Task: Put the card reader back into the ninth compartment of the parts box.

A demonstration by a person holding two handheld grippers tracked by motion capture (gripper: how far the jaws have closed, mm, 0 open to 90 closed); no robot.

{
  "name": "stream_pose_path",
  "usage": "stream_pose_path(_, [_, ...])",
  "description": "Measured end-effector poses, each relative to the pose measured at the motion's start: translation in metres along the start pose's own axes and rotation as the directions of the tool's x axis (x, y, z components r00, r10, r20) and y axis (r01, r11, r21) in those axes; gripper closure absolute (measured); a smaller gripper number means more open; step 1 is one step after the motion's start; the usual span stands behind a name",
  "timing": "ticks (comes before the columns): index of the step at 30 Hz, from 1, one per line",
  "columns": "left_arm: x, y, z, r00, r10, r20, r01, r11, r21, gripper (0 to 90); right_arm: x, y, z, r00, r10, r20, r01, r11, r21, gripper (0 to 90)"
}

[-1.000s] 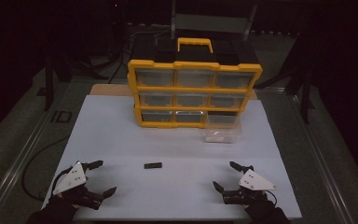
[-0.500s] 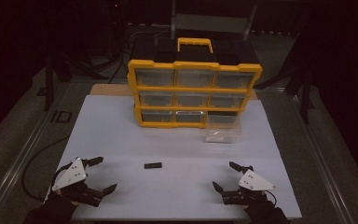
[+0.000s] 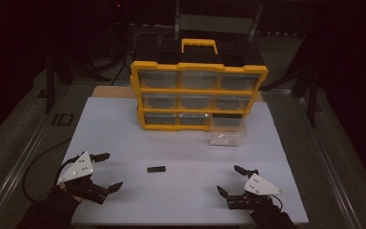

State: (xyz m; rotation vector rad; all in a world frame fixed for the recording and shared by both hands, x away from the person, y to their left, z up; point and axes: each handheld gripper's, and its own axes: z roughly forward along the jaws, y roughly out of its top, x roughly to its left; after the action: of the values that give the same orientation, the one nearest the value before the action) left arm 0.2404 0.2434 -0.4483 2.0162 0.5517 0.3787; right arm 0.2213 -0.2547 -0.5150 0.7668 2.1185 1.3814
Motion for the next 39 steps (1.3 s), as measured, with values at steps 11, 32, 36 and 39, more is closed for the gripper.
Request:
stream_pose_path(11, [0.004, 0.022, 0.006, 0.9996, 0.02, 0.018, -0.021, 0.9989, 0.043, 0.5, 0.0, 0.0, 0.0, 1.0, -0.002, -0.003, 0.002, 1.0, -0.003, 8.3])
stream_pose_path(32, [0.004, 0.059, 0.025, 0.9855, 0.136, 0.102, -0.147, 0.9821, 0.117, 0.4, 0.001, 0.001, 0.0, 0.9999, 0.003, -0.01, -0.003, 1.0, -0.008, 8.3])
stream_pose_path(36, [0.006, 0.064, 0.03, 0.9802, 0.152, 0.127, -0.169, 0.9763, 0.136, 0.4, 0.001, 0.001, 0.0, 0.9999, 0.004, -0.011, -0.004, 1.0, -0.008, 8.4])
stream_pose_path(39, [0.007, 0.067, 0.033, 0.9782, 0.161, 0.13, -0.179, 0.9739, 0.139, 0.4, 0.001, 0.001, 0.0, 0.9998, 0.013, -0.013, -0.013, 1.0, -0.01, 8.4])
